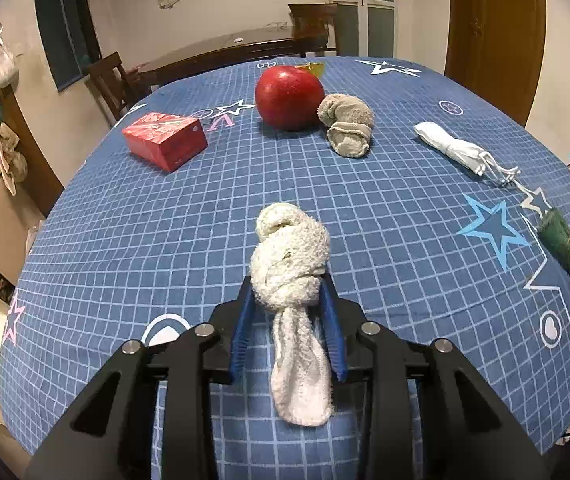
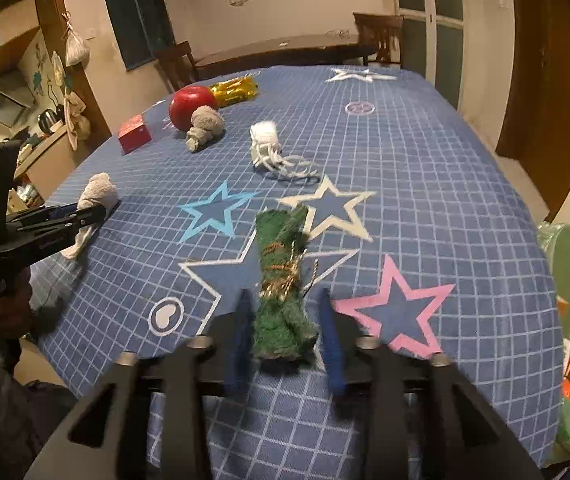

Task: Collect trash
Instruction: 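Carry the towel and green scrubber with both tools over the bin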

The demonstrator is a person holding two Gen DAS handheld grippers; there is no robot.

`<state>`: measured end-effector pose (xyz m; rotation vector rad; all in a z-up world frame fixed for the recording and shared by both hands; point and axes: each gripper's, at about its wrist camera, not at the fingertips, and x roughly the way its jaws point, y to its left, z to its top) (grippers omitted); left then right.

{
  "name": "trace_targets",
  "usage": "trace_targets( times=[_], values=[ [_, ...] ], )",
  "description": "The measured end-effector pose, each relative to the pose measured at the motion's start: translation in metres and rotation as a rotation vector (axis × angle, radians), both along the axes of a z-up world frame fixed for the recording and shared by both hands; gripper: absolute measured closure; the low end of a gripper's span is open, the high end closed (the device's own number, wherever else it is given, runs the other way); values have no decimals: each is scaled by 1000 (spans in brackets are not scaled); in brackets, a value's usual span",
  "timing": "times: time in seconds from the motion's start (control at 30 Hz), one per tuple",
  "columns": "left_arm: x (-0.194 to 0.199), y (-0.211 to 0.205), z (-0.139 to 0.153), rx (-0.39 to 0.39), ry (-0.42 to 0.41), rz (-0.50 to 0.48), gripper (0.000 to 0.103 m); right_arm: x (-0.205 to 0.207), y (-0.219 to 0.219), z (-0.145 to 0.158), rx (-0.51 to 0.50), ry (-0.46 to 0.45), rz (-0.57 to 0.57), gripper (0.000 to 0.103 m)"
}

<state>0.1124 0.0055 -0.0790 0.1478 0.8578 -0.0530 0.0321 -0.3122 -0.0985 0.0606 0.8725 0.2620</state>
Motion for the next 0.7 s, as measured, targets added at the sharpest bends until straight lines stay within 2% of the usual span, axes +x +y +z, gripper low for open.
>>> trace_targets(
  times=[0.03,0.27,0.33,0.37,0.4,0.43,0.47,0.53,0.7],
  values=[
    [1,1,0,-5,1,4,69,-1,1,1,-10,-12,-1,54],
    [4,3,-1,-10,-6,25,60,5,3,-3,-28,-10,-7,54],
    [6,4,-2,-23,1,22,60,5,3,-3,-29,-14,-8,54],
    [5,4,-3,-25,2,18,65,5,3,-3,-34,-18,-9,55],
    [5,4,-3,-29,1,13,70,5,4,-3,-40,-21,-9,62],
    [4,3,-3,-27,-2,8,72,4,5,-3,-54,-31,-12,75],
    [3,2,-2,-20,-8,9,73,3,5,-4,-49,-35,-13,79],
    [1,0,-1,2,-25,18,74,2,4,-5,-9,-38,-17,83],
    [-4,-5,13,19,-70,43,75,-1,-1,0,45,-58,-43,85]
  ],
)
